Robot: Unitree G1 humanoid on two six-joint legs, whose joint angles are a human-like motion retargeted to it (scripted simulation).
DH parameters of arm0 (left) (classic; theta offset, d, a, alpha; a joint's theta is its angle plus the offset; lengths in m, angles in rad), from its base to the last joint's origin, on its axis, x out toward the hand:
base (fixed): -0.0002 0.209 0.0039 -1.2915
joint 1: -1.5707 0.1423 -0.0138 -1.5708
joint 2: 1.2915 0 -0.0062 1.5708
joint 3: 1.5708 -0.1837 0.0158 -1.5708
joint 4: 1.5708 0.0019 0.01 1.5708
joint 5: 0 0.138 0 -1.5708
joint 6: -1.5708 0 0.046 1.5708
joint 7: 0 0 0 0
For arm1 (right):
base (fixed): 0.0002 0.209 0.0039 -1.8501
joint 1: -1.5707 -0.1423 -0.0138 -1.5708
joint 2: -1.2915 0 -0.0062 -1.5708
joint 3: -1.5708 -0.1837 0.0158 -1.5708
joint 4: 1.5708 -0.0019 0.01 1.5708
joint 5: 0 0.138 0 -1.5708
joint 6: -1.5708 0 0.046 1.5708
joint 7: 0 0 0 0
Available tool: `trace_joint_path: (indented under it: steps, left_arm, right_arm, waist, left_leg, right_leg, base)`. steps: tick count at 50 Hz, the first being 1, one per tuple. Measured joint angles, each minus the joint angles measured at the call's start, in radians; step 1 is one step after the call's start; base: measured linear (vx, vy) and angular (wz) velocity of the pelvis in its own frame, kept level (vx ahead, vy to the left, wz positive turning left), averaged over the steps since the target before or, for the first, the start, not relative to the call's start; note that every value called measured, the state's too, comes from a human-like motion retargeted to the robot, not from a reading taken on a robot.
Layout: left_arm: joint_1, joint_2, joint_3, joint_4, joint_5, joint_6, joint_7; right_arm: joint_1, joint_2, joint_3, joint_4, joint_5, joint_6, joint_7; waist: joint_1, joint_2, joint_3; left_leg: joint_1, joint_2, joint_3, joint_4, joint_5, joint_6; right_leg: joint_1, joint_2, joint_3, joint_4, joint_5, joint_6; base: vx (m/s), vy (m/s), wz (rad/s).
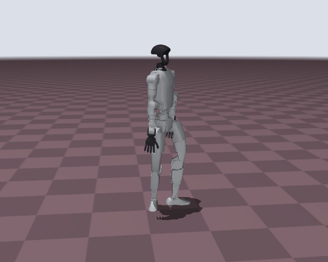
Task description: In place motions
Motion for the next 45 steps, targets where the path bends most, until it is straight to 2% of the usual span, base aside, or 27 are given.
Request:
trace_joint_path:
  steps: [5,7,10,12,14,16,18,21,25,26,27,28,29,30,32,33,34,40,43,45]
  left_arm:
    - [0.049,-0.007,0.008,0.0,-0.004,0.04,-0.018]
    - [0.041,-0.02,0.002,0.0,0.003,0.031,-0.023]
    - [0.013,-0.045,0.0,0.0,0.025,-0.004,-0.041]
    - [0.004,-0.05,-0.004,-0.003,0.031,-0.024,-0.053]
    - [-0.003,-0.05,-0.018,-0.02,0.039,-0.025,-0.061]
    - [-0.018,-0.049,-0.028,-0.034,0.046,-0.021,-0.058]
    - [-0.033,-0.047,-0.031,-0.048,0.044,-0.021,-0.052]
    - [-0.046,-0.045,-0.045,-0.079,0.028,-0.03,-0.058]
    - [-0.07,-0.035,-0.066,-0.103,0.025,-0.029,-0.068]
    - [-0.075,-0.03,-0.071,-0.102,0.027,-0.028,-0.066]
    - [-0.081,-0.026,-0.076,-0.1,0.029,-0.027,-0.065]
    - [-0.085,-0.022,-0.081,-0.096,0.032,-0.025,-0.066]
    - [-0.092,-0.02,-0.087,-0.092,0.035,-0.023,-0.068]
    - [-0.1,-0.018,-0.093,-0.089,0.037,-0.021,-0.071]
    - [-0.106,-0.03,-0.097,-0.087,0.03,-0.026,-0.064]
    - [-0.103,-0.035,-0.097,-0.088,0.024,-0.031,-0.062]
    - [-0.101,-0.038,-0.097,-0.09,0.019,-0.034,-0.064]
    - [-0.093,-0.05,-0.118,-0.092,0.032,-0.035,-0.061]
    - [-0.099,-0.056,-0.131,-0.084,0.034,-0.035,-0.056]
    - [-0.101,-0.062,-0.13,-0.084,0.035,-0.036,-0.054]
  right_arm:
    - [0.016,0.011,0.005,-0.028,0.0,-0.016,0.011]
    - [0.019,0.007,0.015,-0.041,0.017,-0.027,0.022]
    - [0.004,-0.002,0.024,-0.064,0.003,-0.029,0.035]
    - [-0.003,-0.002,0.048,-0.084,-0.003,-0.034,0.032]
    - [-0.007,0.005,0.07,-0.103,0.004,-0.04,0.034]
    - [-0.015,0.017,0.087,-0.116,0.012,-0.043,0.044]
    - [-0.024,0.028,0.102,-0.127,0.016,-0.045,0.054]
    - [-0.024,0.038,0.133,-0.152,-0.001,-0.052,0.059]
    - [-0.01,0.045,0.161,-0.175,-0.041,-0.059,0.059]
    - [-0.005,0.047,0.167,-0.173,-0.049,-0.06,0.061]
    - [-0.001,0.05,0.17,-0.169,-0.057,-0.06,0.064]
    - [0.003,0.052,0.171,-0.165,-0.066,-0.059,0.067]
    - [0.003,0.054,0.164,-0.159,-0.08,-0.055,0.072]
    - [0.001,0.057,0.154,-0.154,-0.096,-0.051,0.076]
    - [-0.003,0.057,0.134,-0.15,-0.108,-0.046,0.069]
    - [-0.001,0.056,0.129,-0.149,-0.107,-0.047,0.063]
    - [-0.002,0.054,0.127,-0.148,-0.105,-0.048,0.06]
    - [-0.016,0.044,0.112,-0.144,-0.099,-0.046,0.066]
    - [-0.022,0.039,0.108,-0.156,-0.107,-0.051,0.065]
    - [-0.027,0.034,0.109,-0.161,-0.115,-0.052,0.062]
  waist:
    - [-0.016,-0.004,-0.048]
    - [0.01,0.028,-0.031]
    - [-0.006,0.112,-0.003]
    - [-0.037,0.152,0.016]
    - [-0.06,0.158,0.03]
    - [-0.081,0.15,0.042]
    - [-0.088,0.139,0.052]
    - [-0.093,0.108,0.061]
    - [-0.127,0.04,0.077]
    - [-0.128,0.032,0.082]
    - [-0.123,0.023,0.086]
    - [-0.104,0.014,0.088]
    - [-0.092,0.007,0.093]
    - [-0.085,0.001,0.1]
    - [-0.065,0.003,0.095]
    - [-0.066,0.002,0.092]
    - [-0.069,0.001,0.091]
    - [-0.107,-0.002,0.076]
    - [-0.07,-0.013,0.092]
    - [-0.031,-0.013,0.107]
  left_leg:
    - [-0.035,-0.087,-0.137,-0.049,-0.008,0.06]
    - [-0.011,-0.081,-0.177,-0.071,-0.008,0.068]
    - [0.017,-0.029,-0.279,-0.079,-0.015,0.065]
    - [0.027,0.0,-0.33,-0.071,-0.02,0.065]
    - [0.034,-0.006,-0.359,-0.081,-0.016,0.071]
    - [0.036,-0.026,-0.387,-0.1,-0.006,0.078]
    - [0.034,-0.038,-0.4,-0.109,-0.001,0.083]
    - [0.035,-0.065,-0.413,-0.114,-0.002,0.084]
    - [0.059,-0.145,-0.444,-0.123,-0.006,0.089]
    - [0.073,-0.151,-0.45,-0.127,-0.006,0.086]
    - [0.085,-0.156,-0.451,-0.13,-0.009,0.084]
    - [0.096,-0.159,-0.442,-0.132,-0.014,0.081]
    - [0.105,-0.164,-0.442,-0.131,-0.019,0.079]
    - [0.114,-0.169,-0.445,-0.129,-0.024,0.077]
    - [0.106,-0.153,-0.437,-0.109,-0.045,0.064]
    - [0.103,-0.147,-0.432,-0.096,-0.056,0.056]
    - [0.1,-0.141,-0.419,-0.076,-0.07,0.05]
    - [0.061,-0.104,-0.347,0.072,-0.092,0.048]
    - [0.031,-0.152,-0.537,0.112,-0.09,0.101]
    - [0.021,-0.203,-0.729,0.1,-0.064,0.088]
  right_leg:
    - [0.043,-0.009,-0.063,0.038,0.076,0.019]
    - [0.062,-0.014,-0.052,0.106,0.158,-0.025]
    - [0.047,-0.04,0.009,0.315,0.269,-0.147]
    - [-0.015,-0.099,0.114,0.533,0.263,-0.205]
    - [-0.109,-0.12,0.27,0.671,0.212,-0.156]
    - [-0.211,-0.048,0.475,0.69,0.19,-0.094]
    - [-0.26,0.01,0.582,0.647,0.165,-0.071]
    - [-0.274,0.017,0.58,0.468,0.134,-0.087]
    - [-0.251,-0.015,0.426,0.165,0.162,-0.091]
    - [-0.234,0.003,0.423,0.139,0.123,-0.105]
    - [-0.208,0.01,0.36,0.115,0.096,-0.112]
    - [-0.166,-0.005,0.178,0.098,0.094,-0.104]
    - [-0.169,0.0,0.23,0.103,0.084,-0.097]
    - [-0.195,0.015,0.399,0.119,0.07,-0.089]
    - [-0.206,-0.006,0.416,0.134,0.074,-0.066]
    - [-0.196,-0.016,0.356,0.126,0.077,-0.072]
    - [-0.197,-0.013,0.364,0.121,0.075,-0.077]
    - [-0.26,-0.022,0.517,0.149,0.08,-0.074]
    - [-0.305,-0.021,0.674,0.165,0.11,-0.087]
    - [-0.329,-0.005,0.773,0.166,0.141,-0.099]
  base:
    - [0.47,0.13,1.42]
    - [0.32,0.1,0.85]
    - [0.32,0.07,1.18]
    - [0.34,-0.02,1.01]
    - [0.29,-0.06,0.8]
    - [0.12,-0.12,0.76]
    - [0.02,-0.16,0.44]
    - [0.12,-0.2,0.43]
    - [0.09,-0.17,0.81]
    - [0.09,-0.14,0.52]
    - [0.08,-0.12,0.06]
    - [0.06,-0.17,-0.16]
    - [0.02,-0.22,-0.21]
    - [-0.04,-0.2,-0.21]
    - [-0.09,-0.12,-0.43]
    - [-0.07,-0.13,-0.56]
    - [-0.05,-0.16,-0.64]
    - [-0.06,-0.06,-0.98]
    - [-0.09,0.0,-2.58]
    - [-0.11,0.01,-3.3]
